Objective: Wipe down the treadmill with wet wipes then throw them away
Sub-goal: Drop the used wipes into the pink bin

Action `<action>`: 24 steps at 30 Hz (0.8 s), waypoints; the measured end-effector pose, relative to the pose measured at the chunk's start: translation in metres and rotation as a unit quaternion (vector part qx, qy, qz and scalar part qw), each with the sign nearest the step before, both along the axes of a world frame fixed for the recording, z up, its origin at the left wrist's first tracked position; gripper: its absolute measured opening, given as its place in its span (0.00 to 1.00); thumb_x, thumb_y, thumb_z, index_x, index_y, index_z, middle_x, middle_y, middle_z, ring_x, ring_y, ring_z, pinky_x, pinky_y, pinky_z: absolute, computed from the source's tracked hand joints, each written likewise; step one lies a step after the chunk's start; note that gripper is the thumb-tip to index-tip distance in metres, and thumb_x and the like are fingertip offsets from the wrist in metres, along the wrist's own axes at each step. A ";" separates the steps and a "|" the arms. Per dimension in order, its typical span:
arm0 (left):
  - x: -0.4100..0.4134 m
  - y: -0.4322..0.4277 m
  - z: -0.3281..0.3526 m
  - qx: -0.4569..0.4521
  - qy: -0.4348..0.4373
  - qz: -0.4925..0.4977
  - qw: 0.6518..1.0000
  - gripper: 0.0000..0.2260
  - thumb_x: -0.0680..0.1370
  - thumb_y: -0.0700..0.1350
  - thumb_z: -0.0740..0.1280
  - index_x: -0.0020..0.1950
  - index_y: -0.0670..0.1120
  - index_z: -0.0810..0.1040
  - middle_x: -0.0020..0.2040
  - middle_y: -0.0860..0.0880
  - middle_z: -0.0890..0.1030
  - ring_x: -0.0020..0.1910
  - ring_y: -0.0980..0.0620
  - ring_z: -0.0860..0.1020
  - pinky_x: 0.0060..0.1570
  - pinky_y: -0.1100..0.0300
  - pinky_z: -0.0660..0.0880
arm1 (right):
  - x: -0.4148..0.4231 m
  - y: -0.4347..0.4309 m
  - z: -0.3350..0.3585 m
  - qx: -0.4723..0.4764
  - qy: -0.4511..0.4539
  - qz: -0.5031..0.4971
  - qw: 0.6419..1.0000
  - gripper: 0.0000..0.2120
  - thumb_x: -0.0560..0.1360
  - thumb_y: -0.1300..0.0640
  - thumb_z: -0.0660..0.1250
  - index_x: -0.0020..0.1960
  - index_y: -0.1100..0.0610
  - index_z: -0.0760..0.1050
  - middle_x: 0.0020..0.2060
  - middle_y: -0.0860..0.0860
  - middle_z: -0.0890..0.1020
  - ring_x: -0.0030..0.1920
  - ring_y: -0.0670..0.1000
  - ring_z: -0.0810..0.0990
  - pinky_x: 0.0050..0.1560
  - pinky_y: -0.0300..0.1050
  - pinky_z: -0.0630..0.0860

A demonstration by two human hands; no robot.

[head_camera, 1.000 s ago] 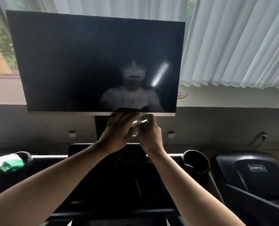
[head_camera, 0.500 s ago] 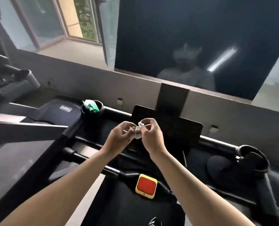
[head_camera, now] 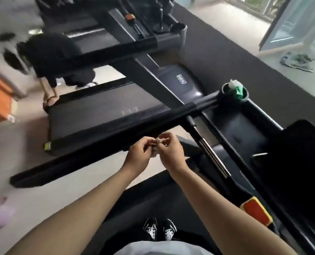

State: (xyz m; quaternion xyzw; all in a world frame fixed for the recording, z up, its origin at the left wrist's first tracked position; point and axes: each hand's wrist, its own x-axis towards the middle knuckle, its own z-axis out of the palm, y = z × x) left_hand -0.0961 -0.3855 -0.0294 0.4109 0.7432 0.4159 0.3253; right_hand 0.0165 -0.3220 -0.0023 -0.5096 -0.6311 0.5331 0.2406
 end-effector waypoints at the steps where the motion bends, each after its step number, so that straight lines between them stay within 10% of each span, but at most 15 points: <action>1: -0.011 -0.017 -0.003 -0.006 -0.001 0.038 0.999 0.10 0.82 0.36 0.63 0.58 0.48 0.79 0.48 0.53 0.83 0.43 0.66 0.81 0.42 0.74 0.74 | -0.015 -0.007 -0.003 -0.014 -0.007 0.047 0.999 0.06 0.79 0.60 0.67 0.55 0.55 0.75 0.43 0.48 0.81 0.37 0.39 0.80 0.33 0.26 0.70; 9: -0.056 -0.150 -0.038 -0.078 0.018 0.284 0.955 0.12 0.80 0.36 0.64 0.56 0.51 0.79 0.55 0.52 0.80 0.50 0.57 0.79 0.42 0.74 0.71 | -0.108 -0.085 -0.045 -0.083 -0.084 0.295 0.948 0.10 0.79 0.50 0.68 0.54 0.56 0.78 0.39 0.47 0.83 0.42 0.45 0.82 0.36 0.36 0.71; 24: -0.143 -0.404 -0.060 -0.045 -0.041 0.620 0.782 0.07 0.83 0.48 0.64 0.50 0.49 0.79 0.42 0.55 0.82 0.41 0.54 0.81 0.37 0.59 0.72 | -0.274 -0.321 -0.069 -0.115 -0.165 0.503 0.841 0.11 0.78 0.61 0.61 0.55 0.52 0.78 0.50 0.53 0.85 0.51 0.54 0.84 0.50 0.51 0.81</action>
